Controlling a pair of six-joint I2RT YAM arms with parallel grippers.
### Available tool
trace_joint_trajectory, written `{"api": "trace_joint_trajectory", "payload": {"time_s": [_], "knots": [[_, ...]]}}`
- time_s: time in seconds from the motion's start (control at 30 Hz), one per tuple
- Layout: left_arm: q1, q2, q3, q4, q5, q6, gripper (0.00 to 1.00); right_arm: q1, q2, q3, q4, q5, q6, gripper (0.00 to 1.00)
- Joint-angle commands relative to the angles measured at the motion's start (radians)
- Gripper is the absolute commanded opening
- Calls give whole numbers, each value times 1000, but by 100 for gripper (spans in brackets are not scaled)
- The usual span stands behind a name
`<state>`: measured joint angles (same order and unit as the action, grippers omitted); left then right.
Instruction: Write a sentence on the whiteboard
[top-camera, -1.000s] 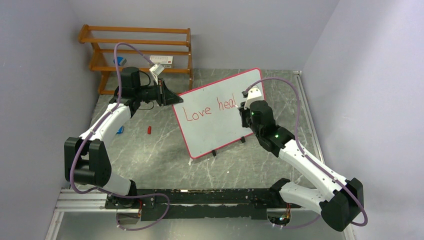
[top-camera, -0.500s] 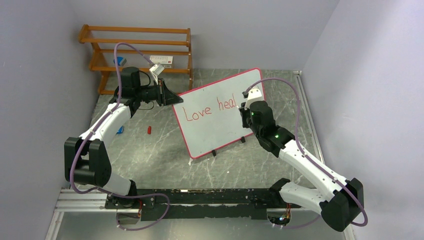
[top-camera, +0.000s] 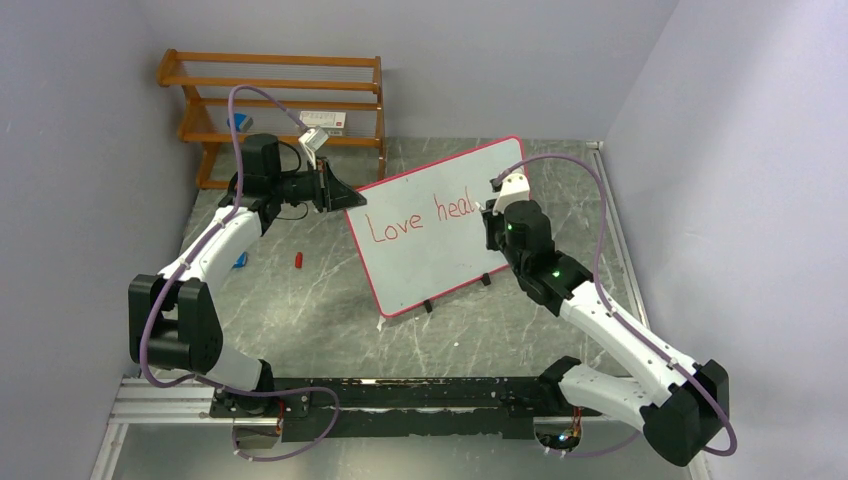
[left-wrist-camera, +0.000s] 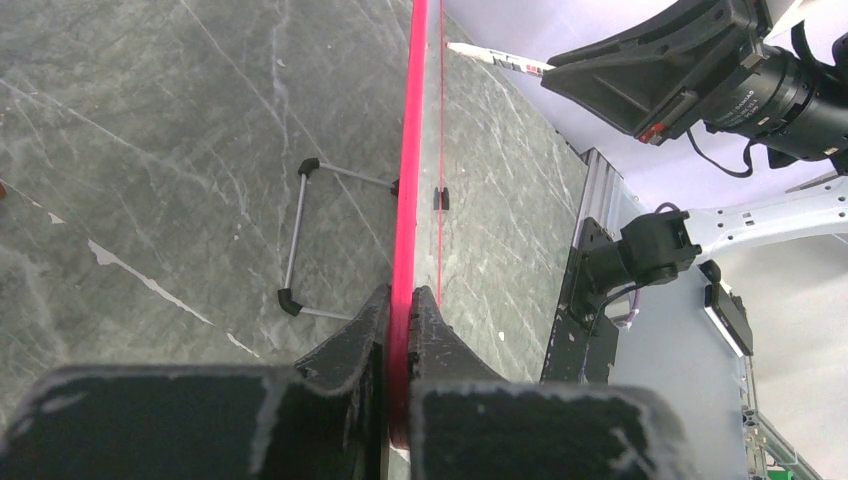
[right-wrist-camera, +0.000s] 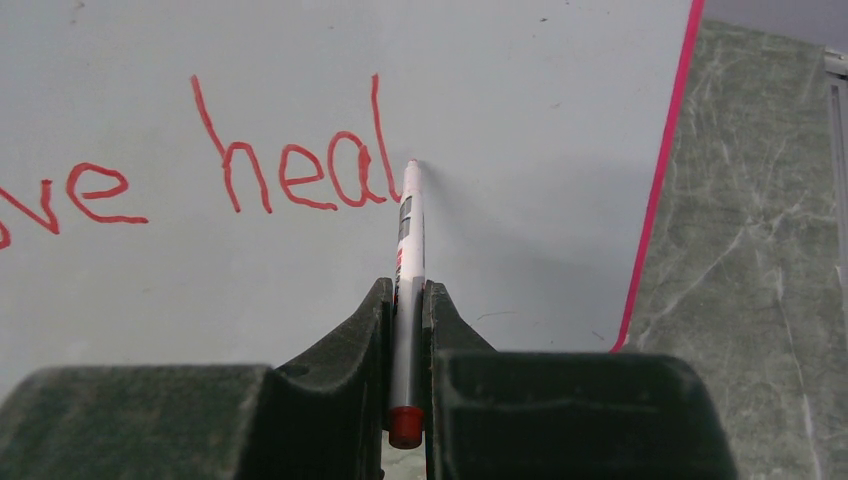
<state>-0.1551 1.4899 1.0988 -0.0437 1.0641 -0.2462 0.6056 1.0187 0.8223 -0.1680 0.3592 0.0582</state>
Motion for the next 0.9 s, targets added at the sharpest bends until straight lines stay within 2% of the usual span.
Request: {"api": "trace_joint_trajectory", "payload": {"time_s": [0.0,0.87], "knots": [[-29,50,-23,-104,-64,72,5,-20,-5,3,24,25,-12,0],[-29,52,-24,-100,-61,69,5,-44,53,24,102,-24,-19,0]]}}
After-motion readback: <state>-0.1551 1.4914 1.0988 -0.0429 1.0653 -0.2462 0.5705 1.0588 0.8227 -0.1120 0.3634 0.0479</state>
